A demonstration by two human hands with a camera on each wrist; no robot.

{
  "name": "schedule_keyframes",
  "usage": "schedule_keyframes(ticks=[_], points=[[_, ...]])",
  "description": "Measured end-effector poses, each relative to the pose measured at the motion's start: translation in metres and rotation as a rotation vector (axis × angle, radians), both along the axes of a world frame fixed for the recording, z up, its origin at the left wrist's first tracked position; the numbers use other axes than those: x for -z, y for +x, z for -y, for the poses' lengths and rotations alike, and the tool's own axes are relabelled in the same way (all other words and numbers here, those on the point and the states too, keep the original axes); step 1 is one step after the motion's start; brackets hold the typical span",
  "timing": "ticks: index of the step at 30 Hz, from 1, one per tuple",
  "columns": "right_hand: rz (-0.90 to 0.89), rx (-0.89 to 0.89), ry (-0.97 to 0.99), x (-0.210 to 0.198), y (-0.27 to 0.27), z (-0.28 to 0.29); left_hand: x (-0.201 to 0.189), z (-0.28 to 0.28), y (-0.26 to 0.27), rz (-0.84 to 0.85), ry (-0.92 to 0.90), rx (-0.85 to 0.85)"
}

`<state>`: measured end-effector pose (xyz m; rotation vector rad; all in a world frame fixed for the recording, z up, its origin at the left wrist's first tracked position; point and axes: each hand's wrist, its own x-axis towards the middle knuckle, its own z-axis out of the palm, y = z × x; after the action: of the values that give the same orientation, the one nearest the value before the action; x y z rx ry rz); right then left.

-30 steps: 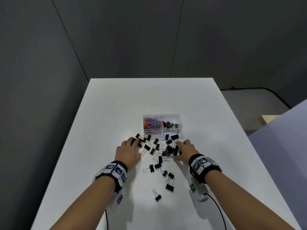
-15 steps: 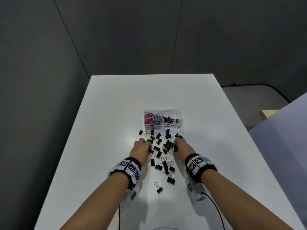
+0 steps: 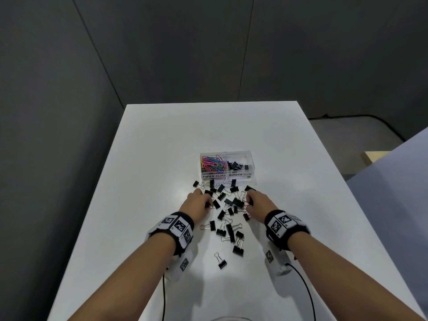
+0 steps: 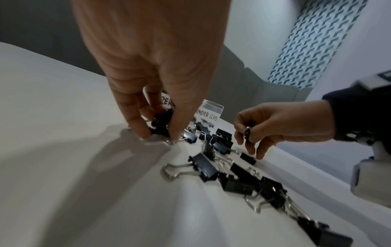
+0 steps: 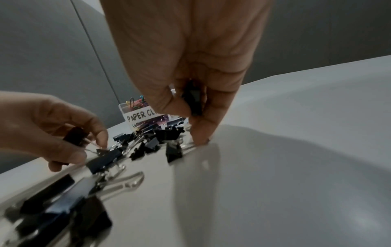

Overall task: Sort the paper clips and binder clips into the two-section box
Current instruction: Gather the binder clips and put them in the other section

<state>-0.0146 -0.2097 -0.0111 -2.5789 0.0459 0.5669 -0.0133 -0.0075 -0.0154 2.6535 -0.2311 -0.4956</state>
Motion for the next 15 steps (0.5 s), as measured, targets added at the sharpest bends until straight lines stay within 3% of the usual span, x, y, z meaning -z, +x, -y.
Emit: schedule_keyframes(ticks=[3,8,12,15], points=[[0.030,0.042,0.042,-0.006,0.005,0.004,-0.006,-0.005,0.005,-0.004,-0.078,-0.019],[0.008,0.018,0.106,-0.011,0.012,0.002,-0.013,-0.015,0.014,-0.070,-0.253,-0.198],[-0.045,-0.099,-0.027,-0.004,0.014,-0.008,-0.013,-0.015,0.017,-0.107,-0.332,-0.343],[-0.063,-0.156,-0.092,0.005,0.012,-0.014,-0.012,-0.013,0.016,-0.114,-0.249,-0.265]])
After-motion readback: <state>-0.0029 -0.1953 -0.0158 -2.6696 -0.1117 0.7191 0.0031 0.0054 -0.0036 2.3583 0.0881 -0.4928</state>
